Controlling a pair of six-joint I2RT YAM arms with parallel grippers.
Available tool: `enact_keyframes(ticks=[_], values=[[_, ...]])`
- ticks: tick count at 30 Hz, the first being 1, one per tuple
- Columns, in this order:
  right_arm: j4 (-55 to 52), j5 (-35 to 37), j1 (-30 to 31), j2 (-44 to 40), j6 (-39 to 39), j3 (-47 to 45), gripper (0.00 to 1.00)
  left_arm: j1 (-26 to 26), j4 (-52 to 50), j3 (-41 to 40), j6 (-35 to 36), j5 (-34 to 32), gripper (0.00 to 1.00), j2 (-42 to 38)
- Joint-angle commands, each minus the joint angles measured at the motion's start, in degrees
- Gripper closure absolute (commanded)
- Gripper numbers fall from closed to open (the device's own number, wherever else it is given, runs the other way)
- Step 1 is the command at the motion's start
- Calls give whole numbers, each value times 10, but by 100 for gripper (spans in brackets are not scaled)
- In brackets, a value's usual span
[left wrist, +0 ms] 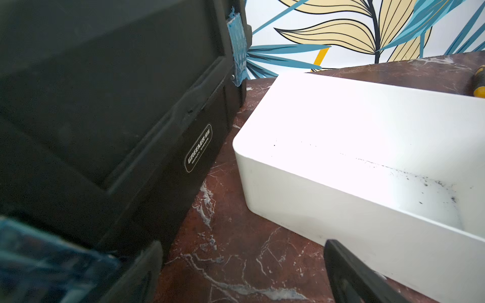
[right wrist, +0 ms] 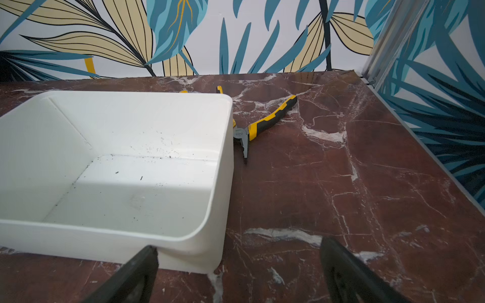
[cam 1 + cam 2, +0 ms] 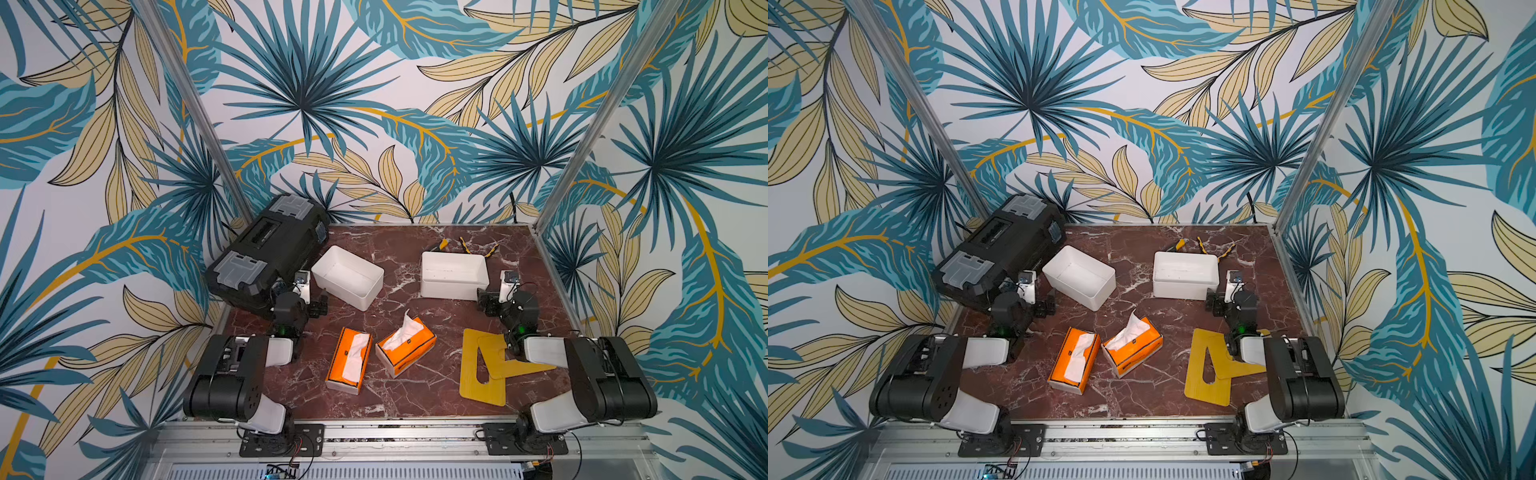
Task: Put the tissue paper into the tissue box
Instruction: Adjust the paper towel at the center of the board.
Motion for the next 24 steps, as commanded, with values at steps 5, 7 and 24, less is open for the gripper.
enact_keyframes(ticks=[5, 7, 24], values=[[15, 10, 3, 4, -5, 9, 0, -1, 10, 19, 4, -5, 0, 3], [15, 10, 3, 4, -5, 9, 0, -2, 10, 19, 3, -7, 0, 3], [-195, 59, 3, -169, 41, 51, 0, 2, -213, 90, -51, -126, 0, -128]])
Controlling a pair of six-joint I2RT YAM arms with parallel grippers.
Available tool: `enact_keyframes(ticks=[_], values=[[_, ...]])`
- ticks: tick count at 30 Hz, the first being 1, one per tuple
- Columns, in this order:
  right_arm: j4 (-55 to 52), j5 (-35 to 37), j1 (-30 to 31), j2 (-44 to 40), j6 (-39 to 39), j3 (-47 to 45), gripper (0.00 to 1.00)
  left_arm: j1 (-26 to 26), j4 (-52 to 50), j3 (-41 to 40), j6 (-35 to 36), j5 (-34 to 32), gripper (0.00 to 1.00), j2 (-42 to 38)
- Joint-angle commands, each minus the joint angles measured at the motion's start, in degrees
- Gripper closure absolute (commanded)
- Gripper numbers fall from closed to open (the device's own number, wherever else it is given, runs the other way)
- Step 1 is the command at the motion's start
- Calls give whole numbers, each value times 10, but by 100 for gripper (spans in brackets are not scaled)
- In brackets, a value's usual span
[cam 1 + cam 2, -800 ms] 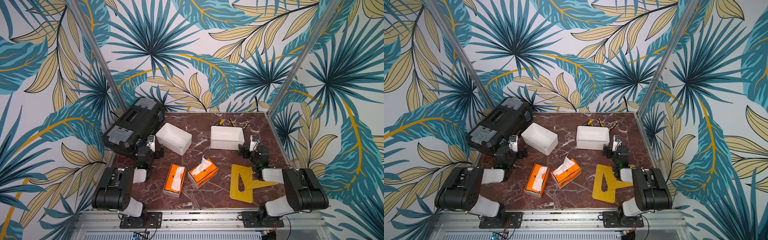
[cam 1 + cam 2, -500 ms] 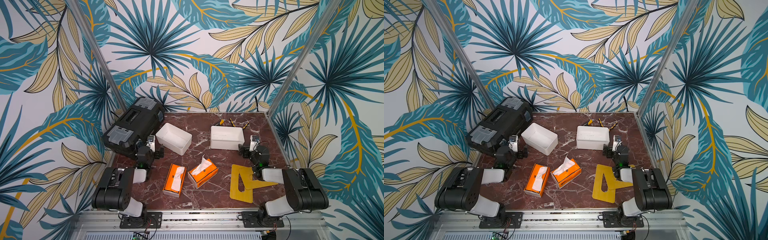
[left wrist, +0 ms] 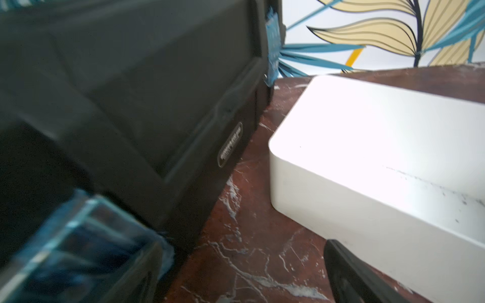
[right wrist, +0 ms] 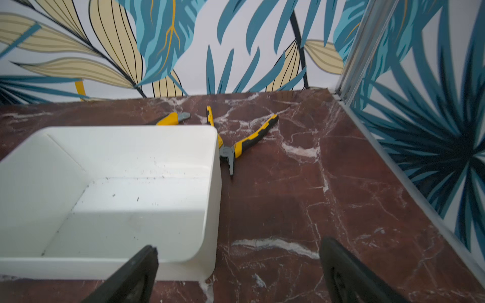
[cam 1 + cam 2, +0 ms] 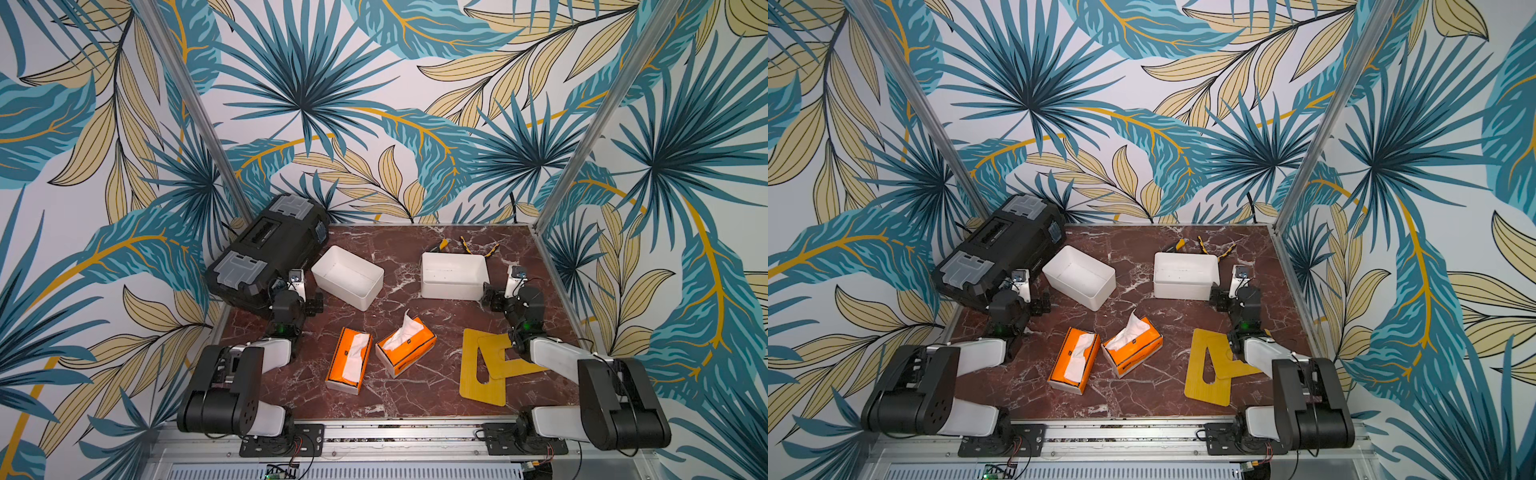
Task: Put the tissue paper into the tissue box
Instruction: Adjust the paper towel at the center of the board.
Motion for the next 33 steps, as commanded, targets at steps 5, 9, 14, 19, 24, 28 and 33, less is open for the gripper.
enact_keyframes(ticks=[5, 9, 14, 19, 24, 28, 33], values=[[-227, -34, 11, -148, 75, 80, 0, 4, -202, 108, -53, -23, 0, -135], [-365, -64, 39, -201, 88, 144, 0, 5, -266, 146, -128, -38, 0, -193], [-509, -49, 136, -230, 69, 205, 0, 7, -356, 218, -139, 83, 0, -231], [-599, -25, 298, -194, 14, 259, 0, -11, -461, 284, -149, 197, 0, -234], [-661, 15, 446, -98, -21, 324, 0, -116, -609, 304, -153, 155, 0, -272], [-617, -59, 481, -83, -62, 309, 0, -218, -655, 250, -197, 63, 0, -327], [-679, -232, 482, -71, -224, 331, 0, -319, -651, 156, -262, -1, 0, -381]])
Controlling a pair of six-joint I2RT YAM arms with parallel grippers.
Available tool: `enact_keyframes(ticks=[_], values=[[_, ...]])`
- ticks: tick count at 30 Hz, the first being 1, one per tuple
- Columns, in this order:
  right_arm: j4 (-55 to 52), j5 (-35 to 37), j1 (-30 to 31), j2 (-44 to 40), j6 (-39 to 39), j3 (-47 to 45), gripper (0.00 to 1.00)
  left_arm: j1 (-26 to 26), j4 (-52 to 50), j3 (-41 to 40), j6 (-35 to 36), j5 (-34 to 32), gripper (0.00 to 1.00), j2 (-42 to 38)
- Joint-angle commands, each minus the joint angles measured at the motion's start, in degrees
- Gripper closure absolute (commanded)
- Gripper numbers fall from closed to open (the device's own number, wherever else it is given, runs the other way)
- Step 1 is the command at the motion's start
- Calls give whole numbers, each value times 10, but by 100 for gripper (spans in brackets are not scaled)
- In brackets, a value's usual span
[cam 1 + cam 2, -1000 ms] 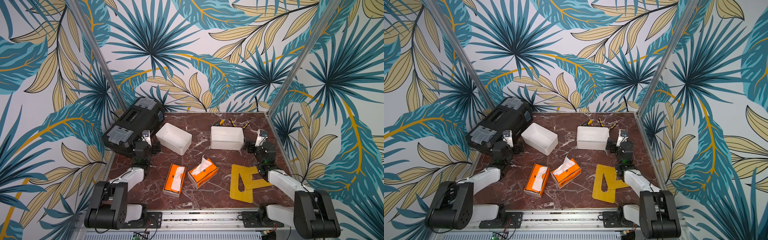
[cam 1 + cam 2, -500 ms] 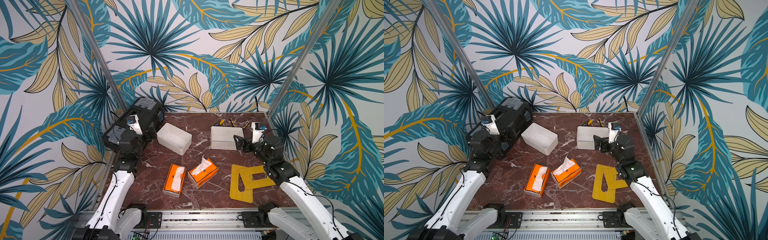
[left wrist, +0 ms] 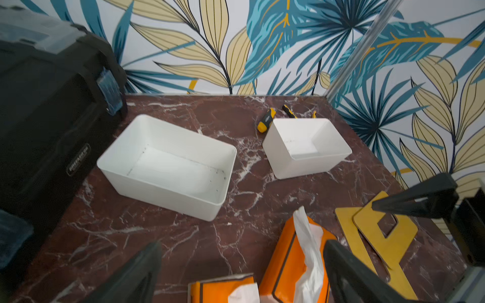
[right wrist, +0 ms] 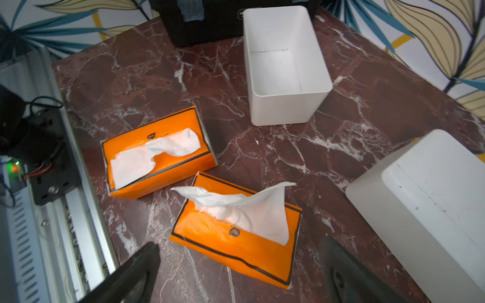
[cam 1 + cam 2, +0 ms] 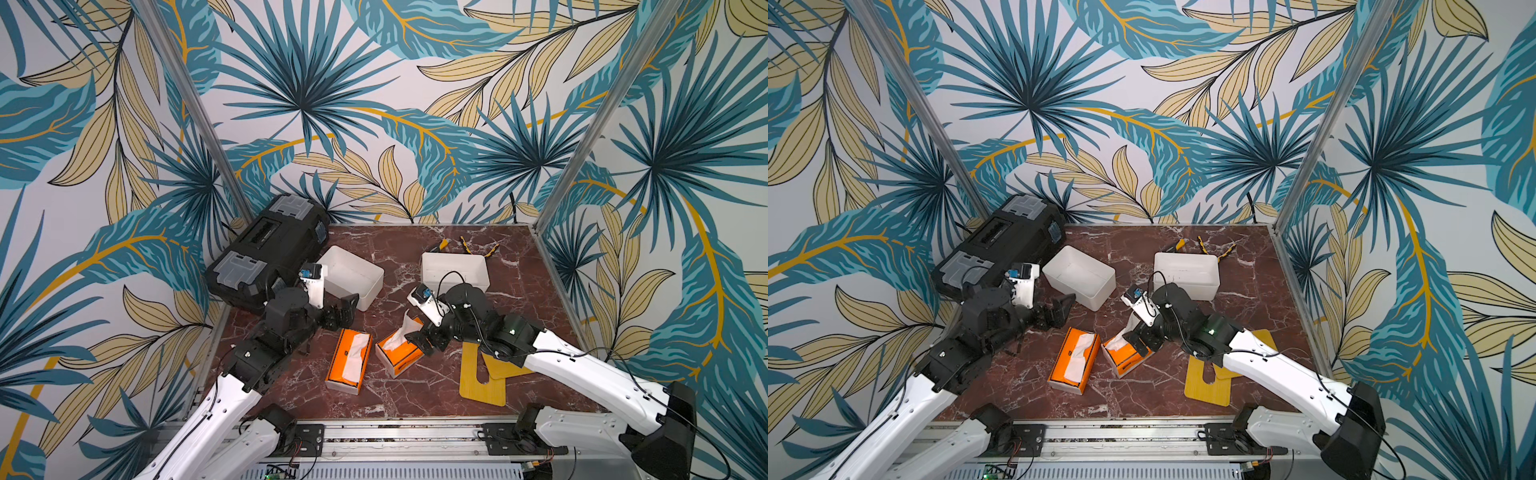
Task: Put the tissue paper into the tissue box
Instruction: Adjust the paper towel at the center of the board.
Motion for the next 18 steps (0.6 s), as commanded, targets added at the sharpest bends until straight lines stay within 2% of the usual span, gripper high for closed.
enact_keyframes(ticks=[1, 3, 4, 9, 13, 15, 18], values=[[-84, -141, 3, 10, -153, 32, 0, -39, -33, -56, -53, -61, 0, -17], [-147, -198, 2, 25, -257, 65, 2, -51, -32, -73, -63, -66, 0, -17], [-162, -206, 3, 34, -283, 76, 2, -53, -32, -77, -64, -64, 0, -15], [-268, -195, 3, 138, -401, 166, 1, -53, -14, -111, -78, -55, 0, -22], [-357, -155, 3, 240, -448, 260, 1, -53, 1, -135, -102, -54, 0, -23], [-348, -134, 3, 262, -458, 278, 0, -53, 12, -143, -115, -40, 0, -16], [-326, -142, 2, 270, -474, 285, 0, -60, 25, -152, -126, -13, 0, 5]])
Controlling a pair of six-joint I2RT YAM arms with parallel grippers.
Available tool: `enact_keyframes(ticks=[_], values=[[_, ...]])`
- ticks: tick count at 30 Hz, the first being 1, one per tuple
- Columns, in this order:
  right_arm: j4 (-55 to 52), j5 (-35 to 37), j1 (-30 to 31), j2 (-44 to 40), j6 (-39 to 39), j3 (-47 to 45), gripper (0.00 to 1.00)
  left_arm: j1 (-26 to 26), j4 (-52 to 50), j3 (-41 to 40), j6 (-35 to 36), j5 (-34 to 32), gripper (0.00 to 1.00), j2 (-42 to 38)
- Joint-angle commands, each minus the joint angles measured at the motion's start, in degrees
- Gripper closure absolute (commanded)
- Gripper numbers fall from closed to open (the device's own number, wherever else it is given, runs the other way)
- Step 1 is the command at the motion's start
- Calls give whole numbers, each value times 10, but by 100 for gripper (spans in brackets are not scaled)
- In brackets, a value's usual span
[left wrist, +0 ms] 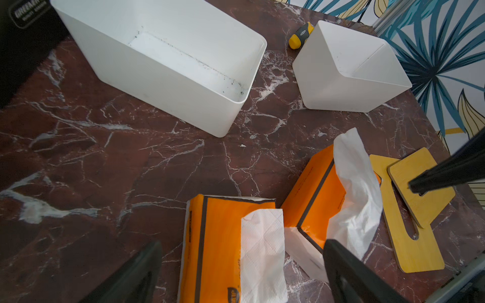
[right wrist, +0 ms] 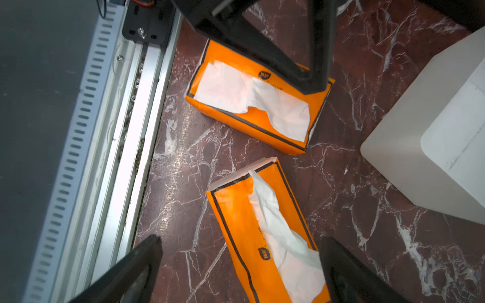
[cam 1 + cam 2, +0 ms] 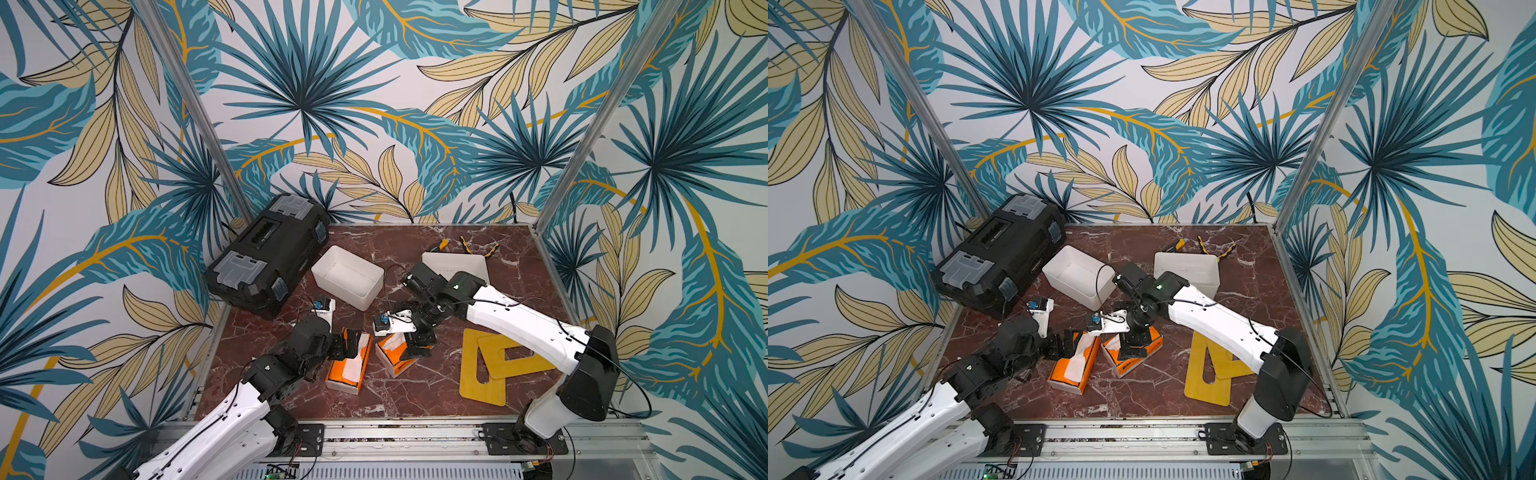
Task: Put the tissue paper into the tissue box
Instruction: Adjust the paper towel at the center of the board.
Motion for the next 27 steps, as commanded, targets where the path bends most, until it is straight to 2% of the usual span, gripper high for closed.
enact_keyframes(ticks=[1, 6, 11, 14, 18, 27], values=[[-30, 0, 2, -3, -49, 16, 1, -13, 27, -16, -21, 11, 0, 22], [-37, 5, 2, 2, -34, 19, 0, -64, 31, -16, -27, -59, 0, 71], [27, -25, 2, -69, -6, -52, 0, -110, -5, 4, -27, -153, 0, 98], [41, -42, 2, -108, 12, -76, 0, -116, -25, 12, -26, -179, 0, 112], [41, -55, 4, -135, 31, -90, 0, -117, -25, 14, -28, -169, 0, 136], [23, -47, 7, -156, 41, -103, 1, -118, 12, 7, -57, -78, 0, 201]])
